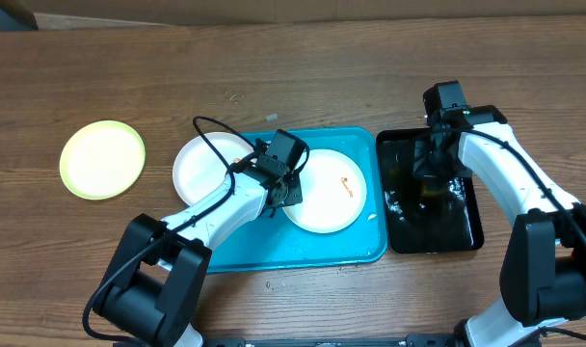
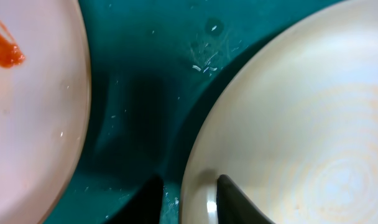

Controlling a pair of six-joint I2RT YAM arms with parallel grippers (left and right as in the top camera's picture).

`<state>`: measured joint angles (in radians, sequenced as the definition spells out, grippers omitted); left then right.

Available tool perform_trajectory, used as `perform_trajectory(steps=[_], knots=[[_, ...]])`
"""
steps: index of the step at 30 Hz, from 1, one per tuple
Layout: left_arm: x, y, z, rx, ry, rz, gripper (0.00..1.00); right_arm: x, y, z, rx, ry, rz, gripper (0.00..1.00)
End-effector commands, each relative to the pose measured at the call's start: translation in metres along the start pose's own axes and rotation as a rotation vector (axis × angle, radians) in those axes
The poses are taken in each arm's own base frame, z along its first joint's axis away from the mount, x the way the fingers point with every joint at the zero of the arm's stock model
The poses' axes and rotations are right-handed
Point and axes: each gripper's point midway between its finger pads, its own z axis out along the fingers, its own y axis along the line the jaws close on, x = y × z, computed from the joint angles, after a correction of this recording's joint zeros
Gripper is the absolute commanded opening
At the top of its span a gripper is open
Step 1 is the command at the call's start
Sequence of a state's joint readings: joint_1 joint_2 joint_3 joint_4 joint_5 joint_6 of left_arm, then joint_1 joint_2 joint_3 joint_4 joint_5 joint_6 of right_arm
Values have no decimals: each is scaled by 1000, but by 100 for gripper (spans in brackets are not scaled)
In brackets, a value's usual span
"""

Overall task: Clean dirty plates on tray and stack at the side
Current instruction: 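Close the right gripper on the sponge's narrow end and lift it, then move the sponge onto the white plate and scrub the sauce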

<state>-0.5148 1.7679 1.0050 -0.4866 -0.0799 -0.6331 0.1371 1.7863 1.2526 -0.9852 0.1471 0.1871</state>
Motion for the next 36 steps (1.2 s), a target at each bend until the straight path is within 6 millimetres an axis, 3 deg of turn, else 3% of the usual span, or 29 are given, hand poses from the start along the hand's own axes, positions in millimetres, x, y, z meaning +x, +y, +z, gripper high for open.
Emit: perform_trajectory(steps=[1,2,7,12,13,15,18,20,23,24,26,27,29,32,36], knots=[[-10,4,1,-8,-21,-17,8,-9,-3,-15,6,-47,14,4],[-10,5,1,-9,-20,-19,4,-9,-3,-15,5,-47,14,4],[-2,7,1,-14,15,-23,5,-10,-3,-15,5,-48,14,4],[-1,8,1,-18,19,-29,31,-14,-3,-15,5,-67,8,4],[-1,8,1,-16,17,-31,31,-15,-2,-16,4,-71,4,4],[-3,7,1,-14,12,-38,26,-16,-2,-16,3,-75,-6,4],[-4,7,1,-11,8,-40,4,-15,2,-16,-20,-71,-6,4],[-4,7,1,-11,8,-40,4,-12,7,-16,-39,-55,-25,4],[-4,7,1,-12,8,-40,4,-11,-7,-16,40,-59,35,4],[-4,7,1,-12,8,-40,4,-10,-2,-16,12,-54,70,4],[-4,7,1,-12,8,-40,4,-5,12,-16,-65,-28,-24,4],[-4,7,1,-12,8,-40,4,-4,5,-15,-25,-24,-36,4],[-4,7,1,-12,8,-40,4,-5,-10,-16,53,-38,100,4],[-4,7,1,-11,8,-40,5,-2,21,-17,-109,-12,20,4],[-4,7,1,-11,7,-40,4,-7,26,-22,-117,-29,0,4]])
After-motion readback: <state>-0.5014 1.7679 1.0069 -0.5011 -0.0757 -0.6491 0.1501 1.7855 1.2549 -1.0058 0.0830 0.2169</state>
